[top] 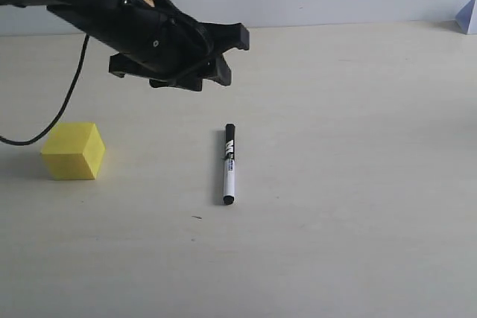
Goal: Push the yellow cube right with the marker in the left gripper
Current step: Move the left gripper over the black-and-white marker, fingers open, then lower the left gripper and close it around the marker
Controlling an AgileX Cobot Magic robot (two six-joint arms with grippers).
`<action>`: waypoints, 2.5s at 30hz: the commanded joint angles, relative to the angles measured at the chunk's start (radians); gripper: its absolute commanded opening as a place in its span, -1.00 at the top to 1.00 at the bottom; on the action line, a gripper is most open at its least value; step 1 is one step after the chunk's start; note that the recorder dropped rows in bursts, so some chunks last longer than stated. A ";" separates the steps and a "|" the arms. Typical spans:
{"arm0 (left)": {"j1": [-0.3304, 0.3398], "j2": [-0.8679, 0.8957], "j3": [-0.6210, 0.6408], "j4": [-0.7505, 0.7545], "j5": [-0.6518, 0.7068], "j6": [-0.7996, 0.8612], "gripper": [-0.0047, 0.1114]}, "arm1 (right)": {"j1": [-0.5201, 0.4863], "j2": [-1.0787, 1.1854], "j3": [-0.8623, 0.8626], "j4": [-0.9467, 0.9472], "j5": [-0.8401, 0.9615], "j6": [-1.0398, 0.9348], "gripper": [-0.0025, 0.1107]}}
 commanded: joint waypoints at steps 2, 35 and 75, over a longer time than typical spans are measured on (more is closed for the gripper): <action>-0.053 0.090 -0.145 0.080 0.181 -0.044 0.07 | 0.001 -0.005 0.005 0.000 -0.010 -0.002 0.96; -0.079 0.320 -0.303 0.242 0.275 -0.074 0.07 | 0.001 -0.005 0.005 0.000 -0.010 -0.002 0.96; -0.079 0.476 -0.342 0.189 0.361 -0.272 -0.19 | 0.001 -0.005 0.005 0.000 -0.010 -0.002 0.96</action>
